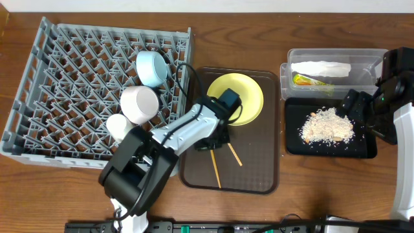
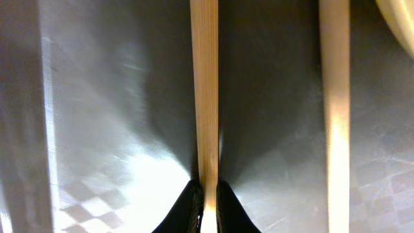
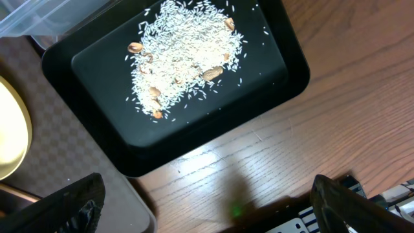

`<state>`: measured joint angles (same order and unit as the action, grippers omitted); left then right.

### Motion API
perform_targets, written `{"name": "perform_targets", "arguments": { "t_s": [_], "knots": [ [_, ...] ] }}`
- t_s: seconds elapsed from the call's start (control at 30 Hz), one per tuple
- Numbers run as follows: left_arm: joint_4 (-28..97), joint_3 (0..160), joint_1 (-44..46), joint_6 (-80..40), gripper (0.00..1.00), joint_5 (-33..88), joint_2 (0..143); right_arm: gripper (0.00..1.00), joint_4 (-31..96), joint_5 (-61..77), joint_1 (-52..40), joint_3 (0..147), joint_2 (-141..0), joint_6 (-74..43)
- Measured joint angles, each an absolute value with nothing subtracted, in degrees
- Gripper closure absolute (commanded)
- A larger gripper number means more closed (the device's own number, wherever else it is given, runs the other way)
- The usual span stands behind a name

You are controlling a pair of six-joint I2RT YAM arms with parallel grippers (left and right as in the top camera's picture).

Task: Sort waste into correct bins and load items into the dishwasher
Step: 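Grasp one wooden chopstick with the left gripper, then carry the chopstick to the rack and insert it upright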

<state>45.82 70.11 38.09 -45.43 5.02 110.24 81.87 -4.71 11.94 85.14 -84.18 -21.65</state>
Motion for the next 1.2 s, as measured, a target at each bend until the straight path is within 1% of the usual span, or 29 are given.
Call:
{"name": "perform_targets", "arguments": {
  "t_s": [0.17,0.33,0.47,0.57,0.67,0.8,0.97,1.03,1.07,1.2],
  "knots": [
    [47.0,70.5,34.9,-38.2,0.92,5.2,103.7,0.01,81.9,-4.7,11.9,85.1,-84.2,-21.6],
    [51.4,73.8,30.7,-29.4,0.92,5.4,93.3,0.01,81.8,-4.7,11.9,85.1,-84.2,-21.6],
    [56.4,77.8,25.5,-23.4,0.92,5.7,88.8,0.01,81.8,-4.7,11.9,85.1,-84.2,-21.6],
    [57.9,80.7,21.8,-19.3,0.92,5.6,88.4,0.01,81.8,-4.6,11.9,85.1,-84.2,-21.6],
    [56.9,82.4,17.2,-12.2,0.92,5.5,88.4,0.01,81.8,-4.5,11.9,85.1,-84.2,-21.6],
    [54.9,82.4,14.9,-5.9,0.92,5.4,88.7,0.01,81.8,-4.5,11.9,85.1,-84.2,-21.6],
    [51.1,82.4,13.7,-2.1,0.93,5.4,91.2,0.01,81.8,-4.5,11.9,85.1,-84.2,-21.6],
    [50.1,82.4,13.5,-1.4,0.87,5.4,92.9,0.01,81.8,-4.5,11.9,85.1,-84.2,-21.6],
    [49.9,82.4,13.5,-1.1,0.86,5.4,93.9,0.01,81.8,-4.5,11.9,85.1,-84.2,-21.6],
    [48.4,82.4,13.5,-0.6,0.86,5.4,97.5,0.01,81.8,-4.5,11.9,85.1,-84.2,-21.6]
  ]
}}
